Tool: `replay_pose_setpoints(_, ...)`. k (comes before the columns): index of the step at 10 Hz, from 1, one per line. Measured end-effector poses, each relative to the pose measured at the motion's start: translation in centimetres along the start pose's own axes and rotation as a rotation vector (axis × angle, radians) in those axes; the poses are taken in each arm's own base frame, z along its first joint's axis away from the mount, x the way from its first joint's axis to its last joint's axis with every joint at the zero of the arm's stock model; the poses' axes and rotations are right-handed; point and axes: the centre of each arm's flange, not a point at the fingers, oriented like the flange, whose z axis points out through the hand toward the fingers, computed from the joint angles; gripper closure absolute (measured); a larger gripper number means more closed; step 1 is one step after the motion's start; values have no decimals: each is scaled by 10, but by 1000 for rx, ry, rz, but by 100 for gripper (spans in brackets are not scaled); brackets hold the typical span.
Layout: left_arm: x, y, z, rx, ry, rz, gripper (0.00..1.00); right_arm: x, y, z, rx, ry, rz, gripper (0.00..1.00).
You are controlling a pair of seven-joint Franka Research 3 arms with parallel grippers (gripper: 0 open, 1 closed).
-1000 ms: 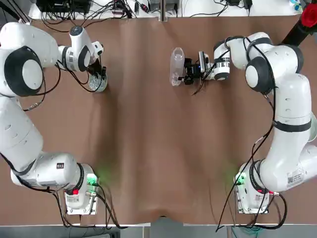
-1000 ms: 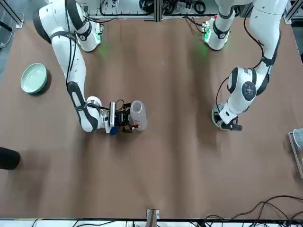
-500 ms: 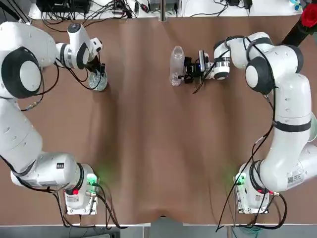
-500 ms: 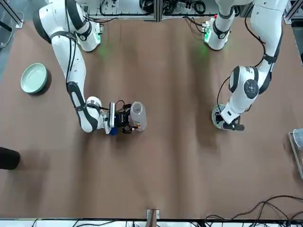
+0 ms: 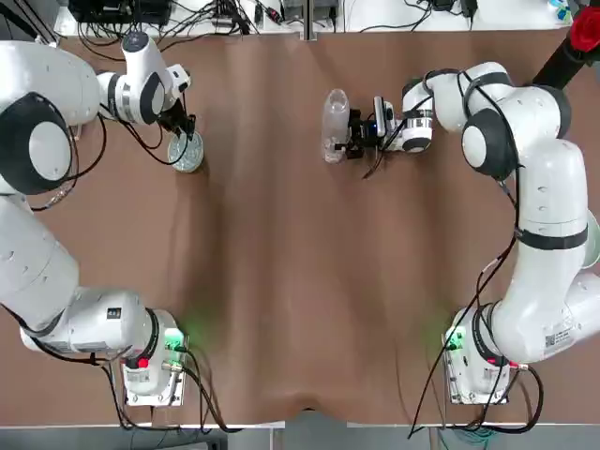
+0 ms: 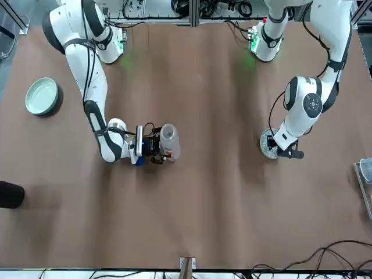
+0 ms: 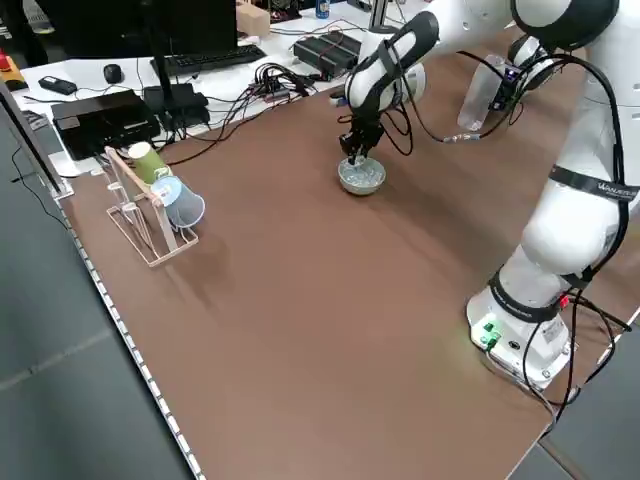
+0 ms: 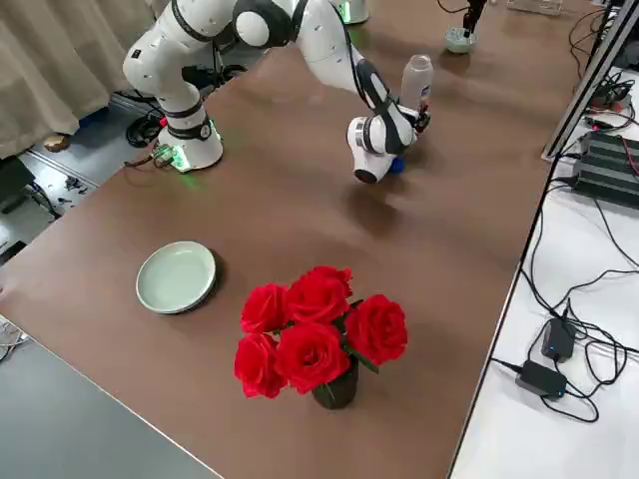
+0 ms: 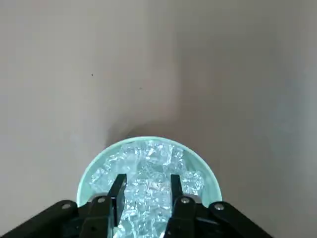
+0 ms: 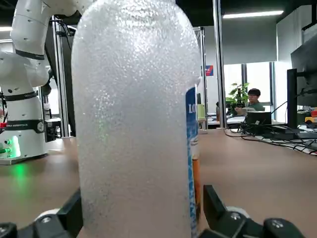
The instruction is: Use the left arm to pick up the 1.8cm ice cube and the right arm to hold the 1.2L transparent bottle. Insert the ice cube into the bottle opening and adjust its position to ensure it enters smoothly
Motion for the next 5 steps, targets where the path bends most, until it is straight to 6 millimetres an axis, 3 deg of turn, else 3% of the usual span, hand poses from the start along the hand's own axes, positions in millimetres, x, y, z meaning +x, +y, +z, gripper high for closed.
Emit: replay_pose_setpoints(5, 1, -1, -31, 12, 6, -11, 60, -1, 0, 0, 0, 0, 1, 0)
